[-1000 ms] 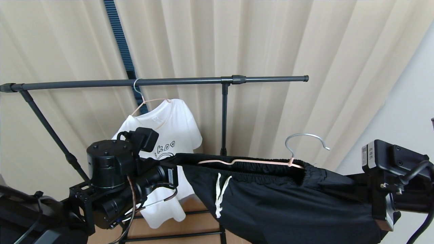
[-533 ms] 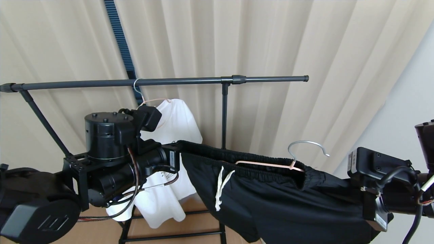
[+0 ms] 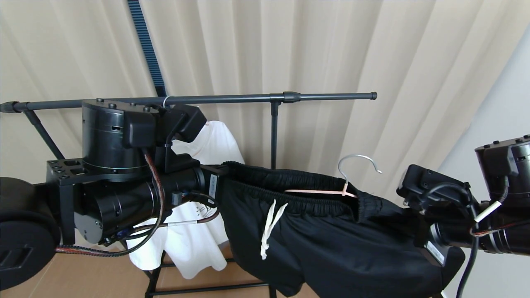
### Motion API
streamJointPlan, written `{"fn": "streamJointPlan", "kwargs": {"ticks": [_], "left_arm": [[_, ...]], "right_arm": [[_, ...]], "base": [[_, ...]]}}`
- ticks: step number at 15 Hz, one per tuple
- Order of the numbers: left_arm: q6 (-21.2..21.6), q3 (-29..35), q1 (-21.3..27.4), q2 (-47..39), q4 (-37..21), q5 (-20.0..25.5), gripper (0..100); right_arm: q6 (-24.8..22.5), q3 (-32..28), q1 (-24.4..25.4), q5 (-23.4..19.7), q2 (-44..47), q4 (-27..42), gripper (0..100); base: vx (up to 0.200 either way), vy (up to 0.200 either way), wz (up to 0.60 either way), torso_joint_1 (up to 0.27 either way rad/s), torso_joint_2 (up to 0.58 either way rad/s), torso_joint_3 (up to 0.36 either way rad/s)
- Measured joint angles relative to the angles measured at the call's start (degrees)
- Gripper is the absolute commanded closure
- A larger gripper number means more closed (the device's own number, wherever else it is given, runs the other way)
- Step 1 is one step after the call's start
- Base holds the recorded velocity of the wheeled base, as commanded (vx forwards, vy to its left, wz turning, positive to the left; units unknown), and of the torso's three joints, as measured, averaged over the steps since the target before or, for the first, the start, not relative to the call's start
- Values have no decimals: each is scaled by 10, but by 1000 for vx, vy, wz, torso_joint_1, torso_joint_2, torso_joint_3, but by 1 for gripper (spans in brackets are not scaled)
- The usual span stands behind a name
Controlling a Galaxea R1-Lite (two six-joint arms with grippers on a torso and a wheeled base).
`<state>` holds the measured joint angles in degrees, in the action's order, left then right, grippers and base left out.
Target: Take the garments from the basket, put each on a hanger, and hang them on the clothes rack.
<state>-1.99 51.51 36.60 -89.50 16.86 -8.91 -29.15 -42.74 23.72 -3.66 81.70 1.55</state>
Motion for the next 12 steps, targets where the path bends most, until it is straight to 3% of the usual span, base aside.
{"fn": "streamJointPlan", "kwargs": {"ticks": [2,6,12], "left_arm": [[0,21,21,9,-43,-4,100],[0,37,54,14,-72,-5,100],[-3,75,69,15,-96,-5,100]], "right_arm": [[70,-3,38,31,12,-46,100],[122,10,71,32,23,-139,100],[144,34,95,51,55,-217,100]], "base": [[0,0,0,0,0,0],[0,0,0,0,0,0],[0,0,0,0,0,0]]}}
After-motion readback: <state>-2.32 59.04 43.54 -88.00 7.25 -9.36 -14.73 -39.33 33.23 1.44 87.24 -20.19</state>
